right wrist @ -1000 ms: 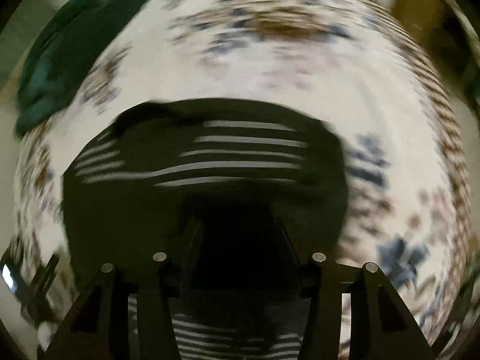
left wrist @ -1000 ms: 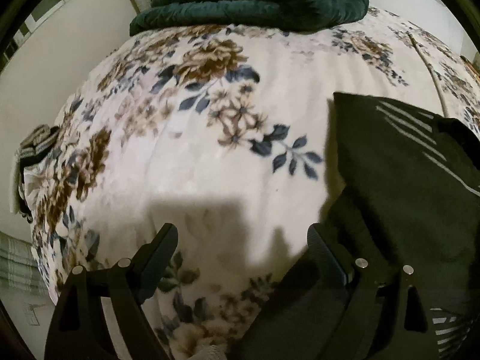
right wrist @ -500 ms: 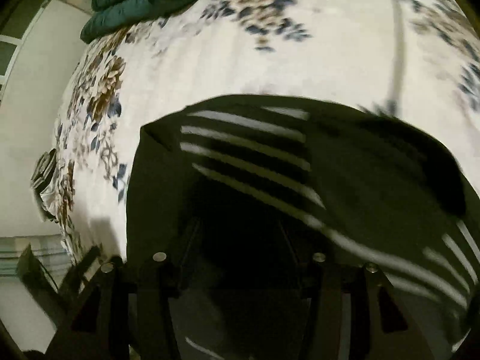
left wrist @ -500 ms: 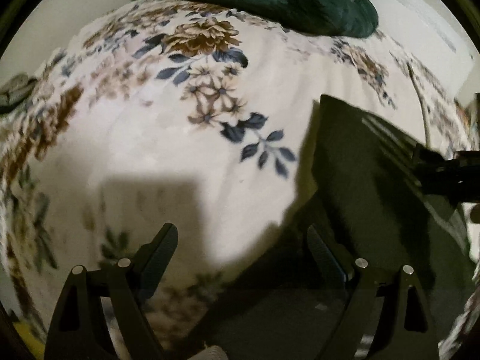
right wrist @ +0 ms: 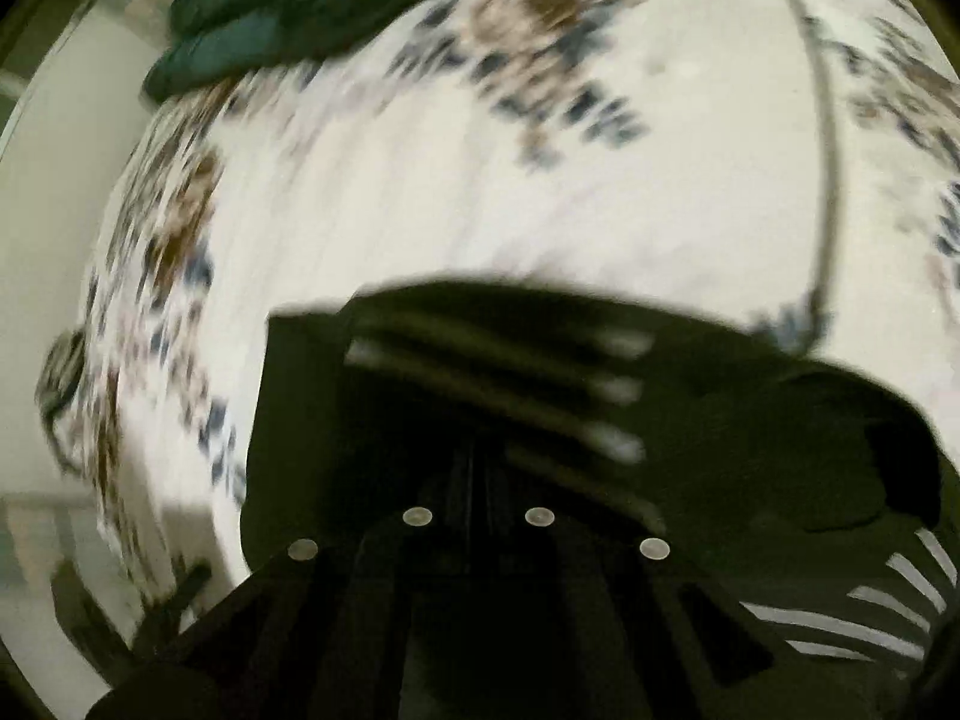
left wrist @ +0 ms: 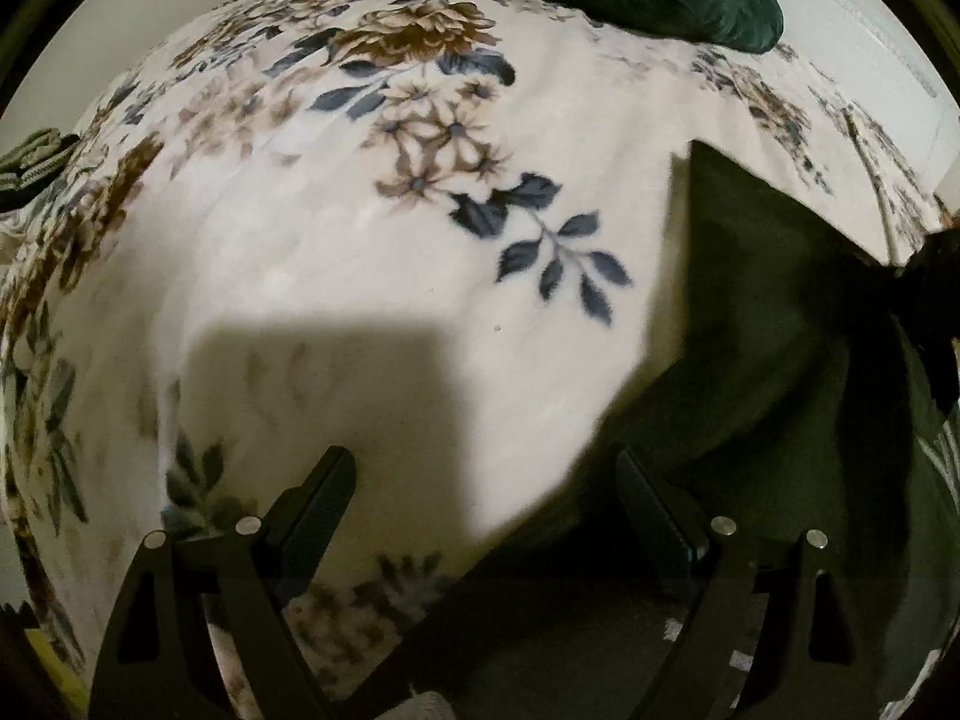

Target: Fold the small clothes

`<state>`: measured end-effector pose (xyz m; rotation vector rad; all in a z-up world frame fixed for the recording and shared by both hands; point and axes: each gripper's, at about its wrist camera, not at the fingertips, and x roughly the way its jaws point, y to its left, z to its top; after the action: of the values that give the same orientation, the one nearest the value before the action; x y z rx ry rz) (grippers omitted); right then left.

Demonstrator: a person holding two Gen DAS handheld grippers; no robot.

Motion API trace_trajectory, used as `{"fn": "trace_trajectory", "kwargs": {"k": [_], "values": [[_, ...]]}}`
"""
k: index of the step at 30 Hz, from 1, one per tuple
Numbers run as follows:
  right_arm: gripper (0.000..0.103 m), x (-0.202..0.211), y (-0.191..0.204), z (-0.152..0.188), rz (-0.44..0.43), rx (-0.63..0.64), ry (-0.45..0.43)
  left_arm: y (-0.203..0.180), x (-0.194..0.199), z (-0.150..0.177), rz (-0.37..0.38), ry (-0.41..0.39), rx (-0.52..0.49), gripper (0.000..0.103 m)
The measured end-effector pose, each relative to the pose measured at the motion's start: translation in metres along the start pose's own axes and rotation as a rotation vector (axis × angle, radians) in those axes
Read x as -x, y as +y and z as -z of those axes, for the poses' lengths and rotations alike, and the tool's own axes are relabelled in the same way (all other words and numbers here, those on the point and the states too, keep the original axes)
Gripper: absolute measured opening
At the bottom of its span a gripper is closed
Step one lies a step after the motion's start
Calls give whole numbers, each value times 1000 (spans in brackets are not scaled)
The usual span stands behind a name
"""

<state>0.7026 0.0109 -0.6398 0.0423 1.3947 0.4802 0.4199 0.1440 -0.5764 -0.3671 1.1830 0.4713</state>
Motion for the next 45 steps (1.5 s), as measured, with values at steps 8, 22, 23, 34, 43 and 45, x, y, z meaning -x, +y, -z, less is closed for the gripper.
{"fn": "trace_trajectory", "kwargs": {"k": [8, 22, 23, 34, 43, 45], "values": [[27, -14, -10, -9, -33, -85, 124, 5, 9, -4, 26, -8, 10, 88], [63, 172, -182, 168, 214, -527, -101, -8, 51, -27, 16, -121, -167, 88], [63, 176, -194, 185, 226, -565, -97, -13, 52, -25, 14, -124, -176, 88], [16, 144, -232, 229, 243, -625, -131, -40, 48, -7, -44, -123, -229, 88], [6, 182, -225, 221, 428, -626, -263, -38, 53, -11, -49, -140, -224, 88], [6, 175, -243, 218, 413, -661, -228, -37, 51, -14, -52, -141, -224, 88]]}}
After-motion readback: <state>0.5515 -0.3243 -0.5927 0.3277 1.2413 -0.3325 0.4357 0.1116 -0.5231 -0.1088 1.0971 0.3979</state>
